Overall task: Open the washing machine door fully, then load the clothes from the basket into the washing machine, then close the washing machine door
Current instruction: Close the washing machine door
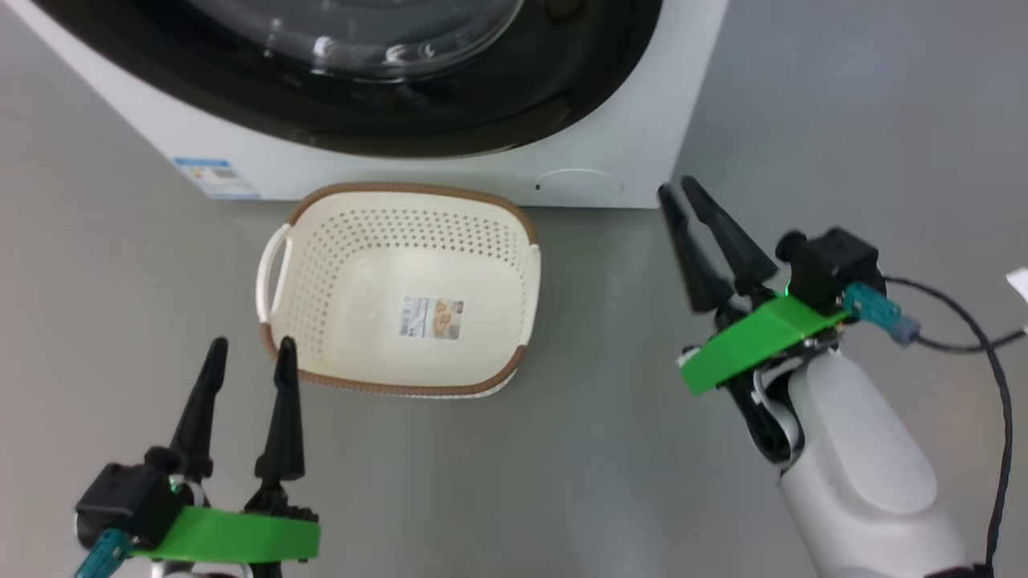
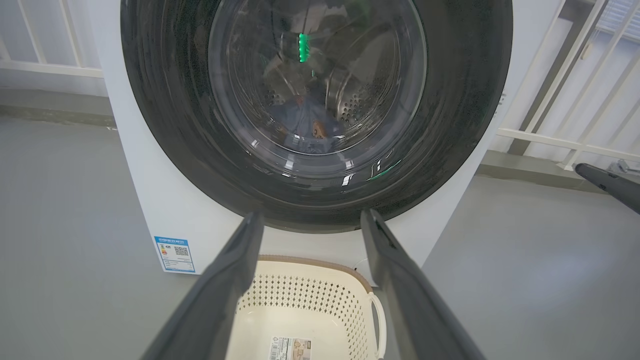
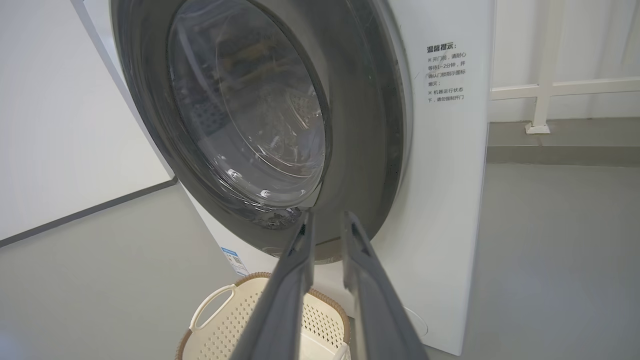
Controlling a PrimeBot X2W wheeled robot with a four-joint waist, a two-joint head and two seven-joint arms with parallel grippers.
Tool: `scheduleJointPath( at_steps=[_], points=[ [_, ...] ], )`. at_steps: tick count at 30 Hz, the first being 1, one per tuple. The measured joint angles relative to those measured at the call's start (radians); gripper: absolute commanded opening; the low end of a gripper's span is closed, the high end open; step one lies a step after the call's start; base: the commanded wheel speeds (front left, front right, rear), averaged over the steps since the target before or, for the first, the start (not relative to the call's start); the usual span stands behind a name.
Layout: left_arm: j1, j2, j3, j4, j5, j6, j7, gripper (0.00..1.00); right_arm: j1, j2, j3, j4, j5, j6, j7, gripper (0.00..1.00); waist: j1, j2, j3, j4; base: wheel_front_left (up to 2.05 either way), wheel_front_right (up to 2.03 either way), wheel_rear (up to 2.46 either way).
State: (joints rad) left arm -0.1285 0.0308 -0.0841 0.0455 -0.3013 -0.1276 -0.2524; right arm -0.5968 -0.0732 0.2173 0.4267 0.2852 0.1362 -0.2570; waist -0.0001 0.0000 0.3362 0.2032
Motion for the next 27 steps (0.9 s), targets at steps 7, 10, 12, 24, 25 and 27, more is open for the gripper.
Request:
scheduleJointPath(
  at_steps=[7,10,12,24,25,27],
  points=[
    [0.043,0.001,0.035,-0.002,0.029,0.0,0.0,1.0,0.138,0.005,-0.011,-0.085,0.006,0.0,0.0,1.0,0.0,0.0,-0.045,-0.066,0.0,0.0,0.0],
    [0.046,0.001,0.048,-0.009,0.033,0.0,0.0,1.0,0.211,0.007,-0.027,-0.118,0.001,0.0,0.0,1.0,0.0,0.0,-0.064,-0.095,0.0,0.0,0.0],
    [0.054,0.001,0.051,-0.012,0.035,0.0,0.0,1.0,0.252,0.007,-0.042,-0.135,-0.002,0.0,0.0,1.0,0.0,0.0,-0.077,-0.114,0.0,0.0,0.0],
    [0.156,0.002,0.106,-0.017,0.066,0.0,0.0,1.0,0.419,0.014,-0.111,-0.189,0.032,-0.003,0.0,1.0,0.0001,0.0,-0.189,-0.201,0.0,0.0,0.0],
    [0.163,0.002,0.112,-0.021,0.07,0.0,0.0,1.0,0.425,0.014,-0.111,-0.191,0.032,-0.003,0.0,1.0,0.0001,0.0,-0.196,-0.205,0.0,0.0,0.0],
    [0.173,0.003,0.121,-0.025,0.073,0.0,0.0,1.0,0.435,0.015,-0.11,-0.195,0.032,-0.003,0.0,1.0,0.0,0.0,-0.208,-0.212,0.0,0.0,0.0]
  ],
)
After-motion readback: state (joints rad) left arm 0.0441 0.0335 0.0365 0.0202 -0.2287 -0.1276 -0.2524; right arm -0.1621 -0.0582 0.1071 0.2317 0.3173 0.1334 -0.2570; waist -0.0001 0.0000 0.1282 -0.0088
